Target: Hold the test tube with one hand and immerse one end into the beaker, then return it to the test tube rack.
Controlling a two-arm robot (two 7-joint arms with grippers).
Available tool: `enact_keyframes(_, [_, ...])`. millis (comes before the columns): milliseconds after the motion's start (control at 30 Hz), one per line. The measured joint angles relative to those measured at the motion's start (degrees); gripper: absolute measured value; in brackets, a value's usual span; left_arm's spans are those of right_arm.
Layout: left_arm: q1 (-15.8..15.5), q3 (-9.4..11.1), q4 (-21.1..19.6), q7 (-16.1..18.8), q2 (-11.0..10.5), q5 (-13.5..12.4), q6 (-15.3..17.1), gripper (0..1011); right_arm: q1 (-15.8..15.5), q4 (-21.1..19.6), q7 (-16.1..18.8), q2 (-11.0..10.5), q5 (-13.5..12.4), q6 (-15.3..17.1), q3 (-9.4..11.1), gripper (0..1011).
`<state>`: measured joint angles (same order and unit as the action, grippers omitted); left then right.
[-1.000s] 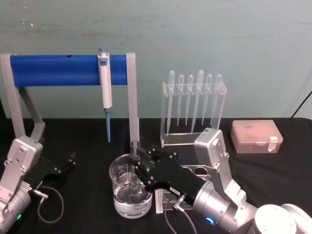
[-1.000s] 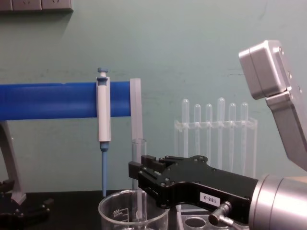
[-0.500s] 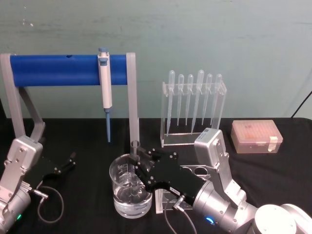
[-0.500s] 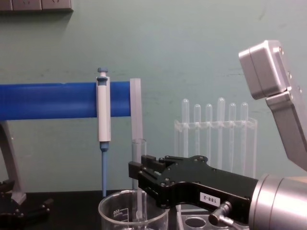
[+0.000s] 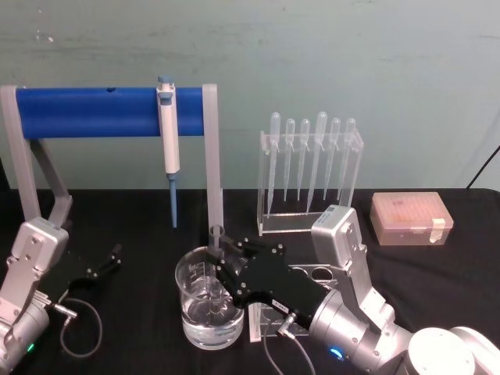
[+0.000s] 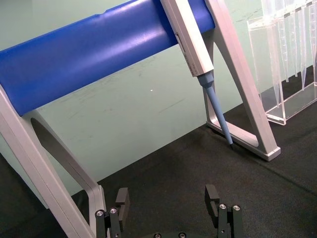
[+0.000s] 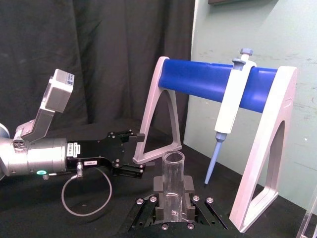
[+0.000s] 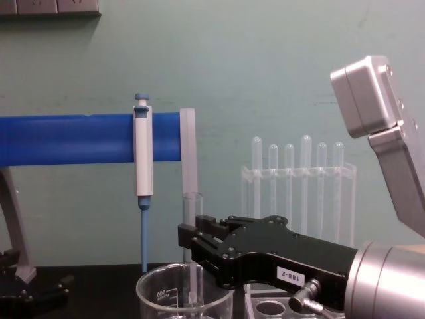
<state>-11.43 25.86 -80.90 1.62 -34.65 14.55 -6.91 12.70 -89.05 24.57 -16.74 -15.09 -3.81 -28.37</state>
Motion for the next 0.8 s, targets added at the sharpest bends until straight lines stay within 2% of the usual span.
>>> enact_keyframes(800, [0.00, 0.00, 0.00, 0.00, 0.00, 0.00, 0.00, 1000, 0.00, 0.00, 0.00, 0.00, 0.00, 0.00, 0.00, 225])
